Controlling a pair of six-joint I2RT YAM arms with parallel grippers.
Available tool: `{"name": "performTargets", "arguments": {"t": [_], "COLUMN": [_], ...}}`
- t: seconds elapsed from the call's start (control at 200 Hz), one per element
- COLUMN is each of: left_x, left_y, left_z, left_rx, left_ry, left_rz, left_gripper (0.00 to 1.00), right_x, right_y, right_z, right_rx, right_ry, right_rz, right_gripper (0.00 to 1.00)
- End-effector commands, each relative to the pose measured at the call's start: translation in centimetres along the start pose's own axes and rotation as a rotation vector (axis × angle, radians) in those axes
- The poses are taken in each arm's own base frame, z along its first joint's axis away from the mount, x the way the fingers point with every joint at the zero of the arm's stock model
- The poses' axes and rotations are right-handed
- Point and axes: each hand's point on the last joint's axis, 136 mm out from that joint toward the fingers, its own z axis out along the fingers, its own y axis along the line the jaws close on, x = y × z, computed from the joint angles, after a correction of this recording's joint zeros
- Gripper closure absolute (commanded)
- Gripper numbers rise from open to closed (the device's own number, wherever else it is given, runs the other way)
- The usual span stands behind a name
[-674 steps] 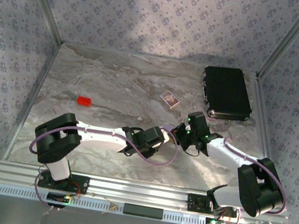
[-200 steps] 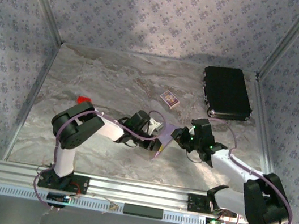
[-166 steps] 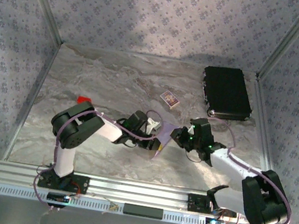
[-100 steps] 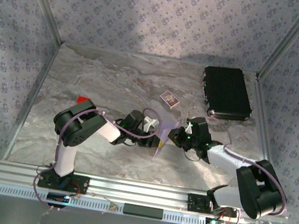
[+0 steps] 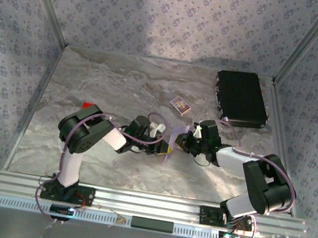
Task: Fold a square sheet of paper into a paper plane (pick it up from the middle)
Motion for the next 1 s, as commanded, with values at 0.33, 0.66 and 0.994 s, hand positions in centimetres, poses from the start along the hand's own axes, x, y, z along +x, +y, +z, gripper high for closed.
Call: {"name": "performTargets", "arguments": {"t": [0.33, 0.66, 0.994], "left_x": [1.1, 1.5, 1.5], "left_y": [3.7, 4.5, 6.1], "left_z": [1.0, 1.1, 0.5], "left_rx": [-0.067, -0.095, -0.16], "left_ry": [0.058, 0.088, 0.075], "left_rz": [-0.105, -0.147, -0.203], "left_gripper": [1.0, 1.0, 1.0], "right_x": [-0.8, -1.0, -1.4], "right_y": [0.5, -0.5, -0.7], "right_z": [0.7, 0.7, 0.6], "right_rx": [-0.033, 0.002, 0.004], "right_ry": [0.008, -0.01, -0.021], "right_rz": [-0.016, 0.004, 0.01], "right_gripper": [0.88, 0.87, 0.87]}}
